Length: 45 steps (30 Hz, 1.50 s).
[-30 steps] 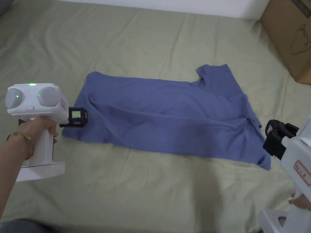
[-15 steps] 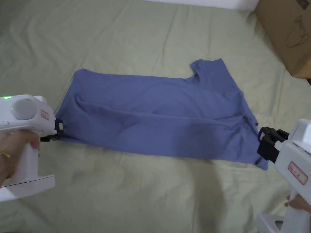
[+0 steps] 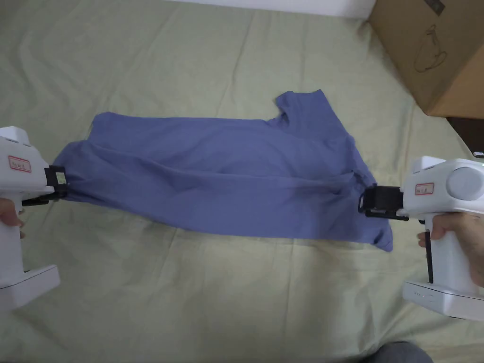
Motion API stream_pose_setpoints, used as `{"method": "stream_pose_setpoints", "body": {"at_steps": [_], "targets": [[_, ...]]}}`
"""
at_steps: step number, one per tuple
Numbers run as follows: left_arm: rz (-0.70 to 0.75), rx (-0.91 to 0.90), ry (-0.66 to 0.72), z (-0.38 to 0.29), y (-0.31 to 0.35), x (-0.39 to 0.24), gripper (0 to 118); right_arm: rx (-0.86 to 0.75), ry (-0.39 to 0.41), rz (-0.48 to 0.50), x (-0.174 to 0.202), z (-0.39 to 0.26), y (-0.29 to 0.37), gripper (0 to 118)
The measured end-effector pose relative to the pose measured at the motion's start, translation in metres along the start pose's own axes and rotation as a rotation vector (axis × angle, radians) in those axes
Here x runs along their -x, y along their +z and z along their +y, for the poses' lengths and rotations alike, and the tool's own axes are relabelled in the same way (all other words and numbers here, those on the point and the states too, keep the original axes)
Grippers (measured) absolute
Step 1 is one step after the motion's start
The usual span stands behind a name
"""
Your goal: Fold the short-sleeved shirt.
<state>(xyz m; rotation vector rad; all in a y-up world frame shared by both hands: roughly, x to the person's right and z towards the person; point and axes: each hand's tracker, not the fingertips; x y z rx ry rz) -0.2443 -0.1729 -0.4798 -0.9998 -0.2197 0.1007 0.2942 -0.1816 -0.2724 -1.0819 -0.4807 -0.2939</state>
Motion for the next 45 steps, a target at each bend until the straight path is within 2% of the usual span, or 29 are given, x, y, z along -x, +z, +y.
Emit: {"method": "stream_pose_setpoints", "body": {"at_steps": [4,6,7,9,11,12,13,15,17,20,24,31,32,34,35,36,38,39,42,45], "targets": [[0.010,0.018,0.018,-0.005,-0.008,0.002,2,0.087,-0.002,-0.105,0.000,-0.009,-0.034,109],[0.026,0.032,0.009,-0.007,-0.013,0.002,2,0.088,-0.018,-0.102,0.000,-0.014,-0.046,102],[0.029,0.035,0.011,-0.008,-0.014,0.004,2,0.091,-0.026,-0.098,-0.001,-0.017,-0.052,95],[0.034,0.045,0.020,-0.009,-0.017,0.004,2,0.097,-0.059,-0.067,-0.002,-0.022,-0.059,63],[0.039,0.056,0.028,-0.010,-0.019,0.005,2,0.097,-0.112,0.029,-0.002,-0.024,-0.061,23],[0.041,0.058,0.030,-0.011,-0.020,0.006,1,0.096,-0.131,0.056,0.000,-0.025,-0.058,13],[0.049,0.062,0.033,-0.011,-0.020,0.005,1,0.091,-0.147,0.068,0.001,-0.024,-0.054,11],[0.069,0.075,0.041,-0.009,-0.016,0.005,1,0.095,-0.124,0.059,-0.003,-0.019,-0.041,10],[0.063,0.067,0.061,-0.007,-0.007,0.009,1,0.067,-0.111,0.102,-0.012,-0.015,-0.019,10],[0.035,0.034,0.110,-0.005,0.014,0.016,1,0.005,-0.161,0.188,-0.030,-0.016,0.022,10],[-0.012,0.014,0.143,-0.022,0.044,0.035,1,-0.021,-0.157,0.243,-0.045,-0.039,0.060,10],[0.002,0.120,0.156,-0.100,0.054,0.061,2,0.048,-0.121,0.211,-0.047,-0.109,0.047,10],[0.007,0.134,0.175,-0.109,0.052,0.064,6,0.062,-0.116,0.214,-0.046,-0.116,0.044,10],[0.040,0.148,0.199,-0.120,0.054,0.065,33,0.070,-0.116,0.208,-0.043,-0.124,0.044,14],[0.068,0.139,0.189,-0.122,0.055,0.067,61,0.055,-0.097,0.179,-0.042,-0.125,0.048,29],[0.083,0.110,0.159,-0.120,0.060,0.067,81,0.034,-0.064,0.154,-0.039,-0.123,0.055,49],[0.078,0.022,0.105,-0.110,0.071,0.070,112,-0.031,0.001,0.124,-0.037,-0.115,0.072,98],[0.066,-0.057,0.079,-0.104,0.083,0.067,115,-0.093,0.020,0.103,-0.035,-0.110,0.086,105],[0.026,-0.252,0.007,-0.087,0.119,0.045,115,-0.299,0.034,0.088,-0.024,-0.092,0.129,105],[0.031,-0.442,-0.088,-0.077,0.144,0.015,115,-0.519,0.082,0.090,-0.003,-0.084,0.171,105]]}}
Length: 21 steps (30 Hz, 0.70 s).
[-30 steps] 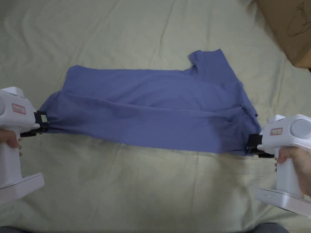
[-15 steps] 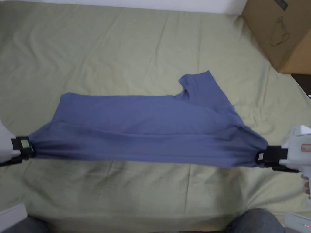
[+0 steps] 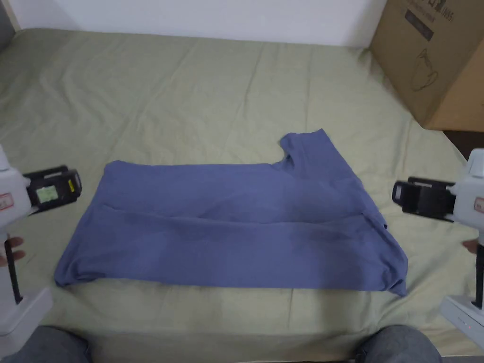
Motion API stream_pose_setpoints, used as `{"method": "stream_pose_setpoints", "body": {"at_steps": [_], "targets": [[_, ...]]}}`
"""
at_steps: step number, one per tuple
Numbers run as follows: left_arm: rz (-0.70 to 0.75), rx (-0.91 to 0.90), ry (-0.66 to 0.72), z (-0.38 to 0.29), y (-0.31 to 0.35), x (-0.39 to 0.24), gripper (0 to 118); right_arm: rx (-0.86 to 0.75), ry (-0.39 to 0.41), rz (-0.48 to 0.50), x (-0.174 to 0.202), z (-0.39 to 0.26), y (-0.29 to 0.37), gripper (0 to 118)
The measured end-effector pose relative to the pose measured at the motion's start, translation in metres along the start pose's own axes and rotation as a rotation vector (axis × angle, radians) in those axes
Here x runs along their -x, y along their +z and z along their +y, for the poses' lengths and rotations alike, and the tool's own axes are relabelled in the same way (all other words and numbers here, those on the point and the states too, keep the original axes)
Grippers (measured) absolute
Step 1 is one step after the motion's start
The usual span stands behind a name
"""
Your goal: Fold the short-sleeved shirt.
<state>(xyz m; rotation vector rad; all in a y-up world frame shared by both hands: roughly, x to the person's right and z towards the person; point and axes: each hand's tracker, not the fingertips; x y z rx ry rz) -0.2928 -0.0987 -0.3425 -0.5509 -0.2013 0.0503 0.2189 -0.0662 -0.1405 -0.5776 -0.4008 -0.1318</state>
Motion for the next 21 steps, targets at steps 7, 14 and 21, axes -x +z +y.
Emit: {"method": "stream_pose_setpoints", "body": {"at_steps": [7,14,21], "targets": [[0.009,-0.225,-0.175,0.003,0.018,-0.063,111,-0.295,0.049,0.004,0.050,0.003,0.020,110],[-0.034,-0.261,-0.166,-0.006,0.015,-0.083,26,-0.289,0.035,0.058,0.076,-0.010,0.009,41],[-0.088,-0.223,-0.185,-0.006,0.001,-0.089,1,-0.292,0.048,0.080,0.094,-0.005,0.002,0]]}}
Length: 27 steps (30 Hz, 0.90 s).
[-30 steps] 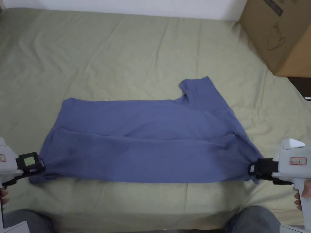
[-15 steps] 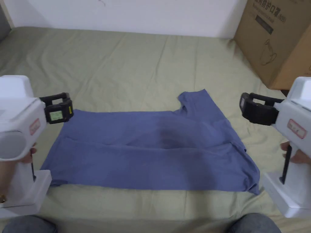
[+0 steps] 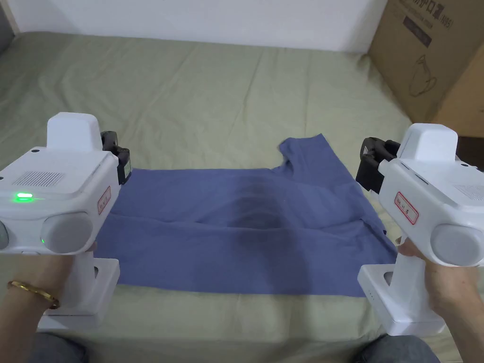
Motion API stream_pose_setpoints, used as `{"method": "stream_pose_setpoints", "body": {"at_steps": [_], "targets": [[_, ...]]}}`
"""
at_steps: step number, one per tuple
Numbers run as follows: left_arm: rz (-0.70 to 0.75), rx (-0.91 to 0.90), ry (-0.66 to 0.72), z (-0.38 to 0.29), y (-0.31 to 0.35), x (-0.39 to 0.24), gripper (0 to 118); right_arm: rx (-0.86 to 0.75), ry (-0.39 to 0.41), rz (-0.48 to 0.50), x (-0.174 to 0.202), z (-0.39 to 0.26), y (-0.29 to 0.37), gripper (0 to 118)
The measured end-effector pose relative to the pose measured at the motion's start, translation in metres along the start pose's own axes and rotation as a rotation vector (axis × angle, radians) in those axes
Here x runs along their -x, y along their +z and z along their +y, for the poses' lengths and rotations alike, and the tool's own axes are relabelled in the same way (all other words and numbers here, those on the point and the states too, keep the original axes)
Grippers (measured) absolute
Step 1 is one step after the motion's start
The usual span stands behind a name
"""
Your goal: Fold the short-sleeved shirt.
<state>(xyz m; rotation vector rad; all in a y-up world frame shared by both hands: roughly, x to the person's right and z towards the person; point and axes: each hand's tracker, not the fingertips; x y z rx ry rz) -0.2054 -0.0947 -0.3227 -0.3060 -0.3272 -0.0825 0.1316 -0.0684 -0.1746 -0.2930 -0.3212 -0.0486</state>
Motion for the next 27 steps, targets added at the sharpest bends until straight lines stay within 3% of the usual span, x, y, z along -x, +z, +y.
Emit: {"method": "stream_pose_setpoints", "body": {"at_steps": [9,12,15,16,17,20,27], "targets": [[-0.024,0.119,0.015,0.017,-0.070,0.018,1,0.049,-0.033,0.001,0.000,0.003,-0.034,0],[-0.004,0.228,0.061,0.025,-0.120,0.032,27,0.079,-0.027,0.000,-0.002,0.001,-0.049,0],[0.005,0.366,0.036,0.028,-0.172,0.043,86,0.101,-0.026,-0.001,-0.006,-0.004,-0.068,0],[0.012,0.418,0.058,0.026,-0.189,0.048,102,0.109,-0.027,0.002,-0.008,-0.005,-0.074,0],[0.018,0.462,0.071,0.024,-0.204,0.053,109,0.118,-0.026,0.002,-0.008,-0.006,-0.078,0],[0.044,0.582,0.083,0.012,-0.240,0.062,117,0.142,-0.003,-0.005,-0.011,-0.009,-0.097,0],[0.131,0.794,0.001,-0.027,-0.310,0.076,117,0.193,0.015,-0.016,-0.013,-0.019,-0.129,0]]}}
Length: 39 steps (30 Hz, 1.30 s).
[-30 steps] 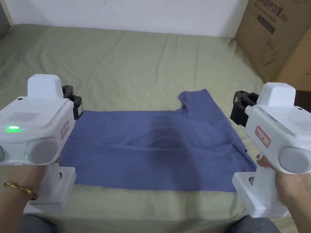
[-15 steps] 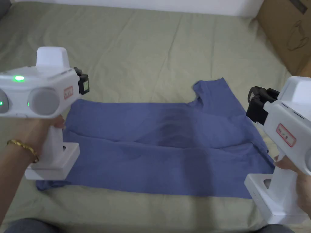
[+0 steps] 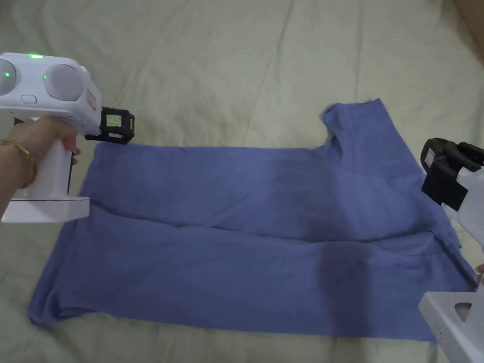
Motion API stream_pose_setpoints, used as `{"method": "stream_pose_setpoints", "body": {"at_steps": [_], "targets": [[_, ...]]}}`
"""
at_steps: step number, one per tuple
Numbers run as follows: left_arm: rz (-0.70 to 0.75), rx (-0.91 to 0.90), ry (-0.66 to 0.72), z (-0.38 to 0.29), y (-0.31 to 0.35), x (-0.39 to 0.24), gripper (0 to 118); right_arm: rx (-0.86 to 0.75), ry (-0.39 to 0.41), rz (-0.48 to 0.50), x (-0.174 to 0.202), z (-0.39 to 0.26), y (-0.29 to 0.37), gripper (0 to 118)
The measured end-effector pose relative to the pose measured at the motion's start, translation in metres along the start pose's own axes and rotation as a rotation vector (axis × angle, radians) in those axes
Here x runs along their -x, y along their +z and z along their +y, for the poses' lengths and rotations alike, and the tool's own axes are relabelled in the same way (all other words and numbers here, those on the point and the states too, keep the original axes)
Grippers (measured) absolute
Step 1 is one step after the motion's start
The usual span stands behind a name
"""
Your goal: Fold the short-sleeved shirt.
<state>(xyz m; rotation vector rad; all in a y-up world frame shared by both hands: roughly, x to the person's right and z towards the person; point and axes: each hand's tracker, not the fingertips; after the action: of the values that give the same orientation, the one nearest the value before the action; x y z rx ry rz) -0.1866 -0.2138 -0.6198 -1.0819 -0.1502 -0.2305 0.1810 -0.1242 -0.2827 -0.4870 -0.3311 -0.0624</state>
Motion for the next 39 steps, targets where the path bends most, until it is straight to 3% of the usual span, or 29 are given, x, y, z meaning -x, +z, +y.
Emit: {"method": "stream_pose_setpoints", "body": {"at_steps": [1,2,4,6,8,10,11,13,14,18,24,25,27,28,29,33,34,35,37,39], "targets": [[0.003,0.001,-0.006,0.002,-0.007,-0.001,117,0.003,0.003,-0.004,0.000,-0.001,-0.003,0],[0.001,0.008,-0.004,0.004,-0.014,-0.001,116,-0.001,-0.023,0.126,0.006,-0.002,-0.003,0],[0.003,0.038,0.017,0.005,-0.025,0.000,112,0.014,-0.021,0.102,0.005,-0.005,-0.007,0],[-0.002,0.035,0.047,0.005,-0.030,0.000,90,0.030,-0.021,0.104,0.005,-0.007,-0.012,0],[-0.017,0.035,0.065,0.002,-0.035,0.000,51,0.046,-0.021,0.106,0.004,-0.010,-0.015,0],[-0.092,0.072,0.093,-0.002,-0.038,-0.003,35,0.048,-0.005,0.093,0.002,-0.013,-0.018,0],[-0.061,0.054,0.082,-0.003,-0.036,-0.007,28,0.091,-0.026,0.059,-0.001,-0.016,-0.019,0],[-0.072,0.040,0.029,-0.002,-0.034,-0.008,2,0.099,-0.051,0.048,-0.006,-0.017,-0.022,0],[-0.078,0.041,0.015,-0.002,-0.031,-0.010,1,0.061,-0.024,0.035,-0.008,-0.016,-0.023,0],[-0.109,-0.029,-0.045,-0.004,-0.004,-0.014,1,0.091,-0.040,0.009,-0.023,-0.007,-0.031,0],[-0.151,-0.218,0.015,-0.024,0.051,-0.004,1,0.213,-0.119,0.021,-0.062,0.021,-0.079,4],[-0.154,-0.222,0.021,-0.028,0.059,-0.002,1,0.238,-0.124,0.012,-0.069,0.026,-0.092,17],[-0.170,-0.236,0.053,-0.030,0.068,0.004,1,0.357,-0.123,0.030,-0.083,0.032,-0.121,81],[-0.178,-0.239,0.072,-0.030,0.073,0.006,1,0.396,-0.130,0.023,-0.088,0.033,-0.135,104],[-0.177,-0.245,0.084,-0.031,0.076,0.007,1,0.405,-0.132,0.013,-0.090,0.032,-0.145,116],[-0.177,-0.251,0.083,-0.034,0.081,0.008,1,0.505,-0.063,-0.050,-0.093,0.026,-0.195,116],[-0.181,-0.250,0.089,-0.035,0.082,0.009,1,0.554,-0.048,-0.140,-0.098,0.020,-0.207,116],[-0.186,-0.248,0.095,-0.035,0.082,0.009,1,0.587,-0.044,-0.144,-0.096,0.016,-0.212,116],[-0.189,-0.248,0.106,-0.034,0.079,0.010,1,0.620,-0.073,-0.173,-0.100,0.004,-0.233,115],[-0.186,-0.247,0.109,-0.034,0.077,0.010,1,0.637,-0.101,-0.199,-0.101,-0.005,-0.243,107]]}}
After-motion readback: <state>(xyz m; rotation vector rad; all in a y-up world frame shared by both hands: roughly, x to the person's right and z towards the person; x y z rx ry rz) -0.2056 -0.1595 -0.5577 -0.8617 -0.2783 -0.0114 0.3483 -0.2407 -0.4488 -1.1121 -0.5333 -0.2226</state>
